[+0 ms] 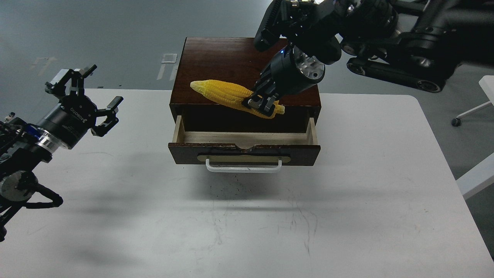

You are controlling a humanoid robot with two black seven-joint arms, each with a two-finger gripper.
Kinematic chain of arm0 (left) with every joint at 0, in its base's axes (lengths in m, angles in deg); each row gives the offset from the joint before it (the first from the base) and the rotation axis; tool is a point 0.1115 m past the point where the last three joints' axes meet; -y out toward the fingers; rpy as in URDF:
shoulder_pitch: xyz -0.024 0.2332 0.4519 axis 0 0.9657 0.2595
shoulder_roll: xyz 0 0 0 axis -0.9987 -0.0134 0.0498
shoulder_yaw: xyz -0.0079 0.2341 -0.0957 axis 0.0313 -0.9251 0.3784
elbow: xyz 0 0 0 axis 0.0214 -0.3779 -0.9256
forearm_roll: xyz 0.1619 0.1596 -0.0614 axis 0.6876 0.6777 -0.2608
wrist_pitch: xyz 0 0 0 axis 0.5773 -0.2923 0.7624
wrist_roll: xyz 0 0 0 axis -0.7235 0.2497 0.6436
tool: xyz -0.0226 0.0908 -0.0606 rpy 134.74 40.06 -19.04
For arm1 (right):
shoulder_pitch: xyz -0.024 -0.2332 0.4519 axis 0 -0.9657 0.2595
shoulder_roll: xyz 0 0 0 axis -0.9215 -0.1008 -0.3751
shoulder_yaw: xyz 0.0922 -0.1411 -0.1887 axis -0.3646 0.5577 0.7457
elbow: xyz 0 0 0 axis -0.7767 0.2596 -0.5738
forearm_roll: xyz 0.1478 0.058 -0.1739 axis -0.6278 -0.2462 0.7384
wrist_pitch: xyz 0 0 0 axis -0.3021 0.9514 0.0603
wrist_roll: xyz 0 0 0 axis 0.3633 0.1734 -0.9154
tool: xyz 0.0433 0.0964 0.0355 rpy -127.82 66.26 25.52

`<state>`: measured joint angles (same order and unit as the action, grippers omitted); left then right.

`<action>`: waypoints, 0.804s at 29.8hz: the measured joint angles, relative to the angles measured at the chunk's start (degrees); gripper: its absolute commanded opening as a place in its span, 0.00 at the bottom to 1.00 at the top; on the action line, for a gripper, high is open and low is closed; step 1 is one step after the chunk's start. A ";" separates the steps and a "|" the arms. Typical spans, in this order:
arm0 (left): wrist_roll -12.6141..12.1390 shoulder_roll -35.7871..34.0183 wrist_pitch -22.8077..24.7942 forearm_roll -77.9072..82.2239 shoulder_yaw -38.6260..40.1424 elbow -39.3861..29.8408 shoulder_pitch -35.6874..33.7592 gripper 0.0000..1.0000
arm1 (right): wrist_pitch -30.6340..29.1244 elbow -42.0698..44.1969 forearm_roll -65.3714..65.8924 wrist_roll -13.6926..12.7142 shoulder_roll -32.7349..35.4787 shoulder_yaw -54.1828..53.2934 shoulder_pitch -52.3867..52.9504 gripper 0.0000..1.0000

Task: Put corn in drawer with both arms
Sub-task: 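Lower the corn into the open drawer with the right gripper, then open the right gripper and lift it away from the drawer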

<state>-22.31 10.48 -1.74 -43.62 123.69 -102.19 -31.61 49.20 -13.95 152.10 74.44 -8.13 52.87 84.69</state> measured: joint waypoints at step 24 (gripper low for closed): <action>0.00 -0.25 0.00 0.00 0.05 0.00 0.09 0.99 | 2.50 -0.87 3.82 0.00 -1.70 3.53 -0.90 0.72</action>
<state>-22.31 10.23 -1.74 -43.62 123.74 -102.19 -31.52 51.70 -14.82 155.93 74.44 -9.83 56.40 83.78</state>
